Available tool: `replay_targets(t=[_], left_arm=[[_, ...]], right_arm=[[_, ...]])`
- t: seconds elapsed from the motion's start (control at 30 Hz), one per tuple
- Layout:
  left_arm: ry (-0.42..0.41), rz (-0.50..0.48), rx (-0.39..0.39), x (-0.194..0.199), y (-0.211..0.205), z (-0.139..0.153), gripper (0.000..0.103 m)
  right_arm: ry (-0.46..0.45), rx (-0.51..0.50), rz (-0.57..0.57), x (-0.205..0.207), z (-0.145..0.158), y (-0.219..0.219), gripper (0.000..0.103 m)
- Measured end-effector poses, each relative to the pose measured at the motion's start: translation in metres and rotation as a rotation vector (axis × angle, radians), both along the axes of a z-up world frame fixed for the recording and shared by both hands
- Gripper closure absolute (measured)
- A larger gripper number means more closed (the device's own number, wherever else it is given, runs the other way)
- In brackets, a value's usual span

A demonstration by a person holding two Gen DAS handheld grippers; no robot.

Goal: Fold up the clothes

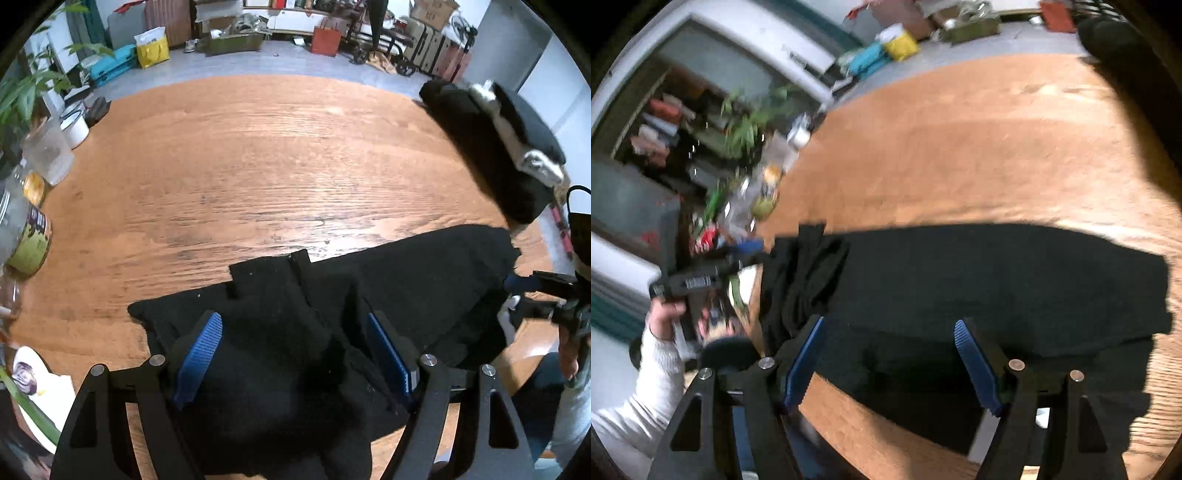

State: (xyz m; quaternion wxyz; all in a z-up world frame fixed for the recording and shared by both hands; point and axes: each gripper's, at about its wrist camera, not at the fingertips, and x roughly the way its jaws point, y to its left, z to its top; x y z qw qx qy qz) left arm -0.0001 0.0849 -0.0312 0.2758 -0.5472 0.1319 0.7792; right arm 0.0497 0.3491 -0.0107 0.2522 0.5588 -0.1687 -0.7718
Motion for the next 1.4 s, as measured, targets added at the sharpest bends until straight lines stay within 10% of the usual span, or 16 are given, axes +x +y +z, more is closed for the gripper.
replay_targets(t=[0.23,0.5,0.8,1.17,1.3,1.4], left_arm=[[-0.012,-0.030,-0.117,0.023,0.011,-0.052,0.022],[0.010,0.100,0.129,0.075,-0.084,0.008,0.022],[-0.142,0.068,0.205,0.153,-0.120,-0.068,0.022],[-0.273,0.049,0.283,0.162,-0.109,-0.074,0.022],[-0.301,0.049,0.301,0.151,-0.111,-0.082,0.022],[-0.313,0.048,0.321,0.150,-0.111,-0.081,0.024]], right_arm=[[-0.065,0.138,-0.059,-0.004,-0.031,-0.006,0.028],[0.012,0.110,-0.070,0.000,-0.012,-0.001,0.028],[0.000,0.157,-0.023,0.012,-0.020,-0.033,0.027],[0.044,0.169,-0.024,0.021,-0.014,-0.042,0.027],[0.174,-0.012,0.177,0.031,0.025,-0.076,0.039],[0.173,-0.072,0.337,0.027,0.046,-0.130,0.089]])
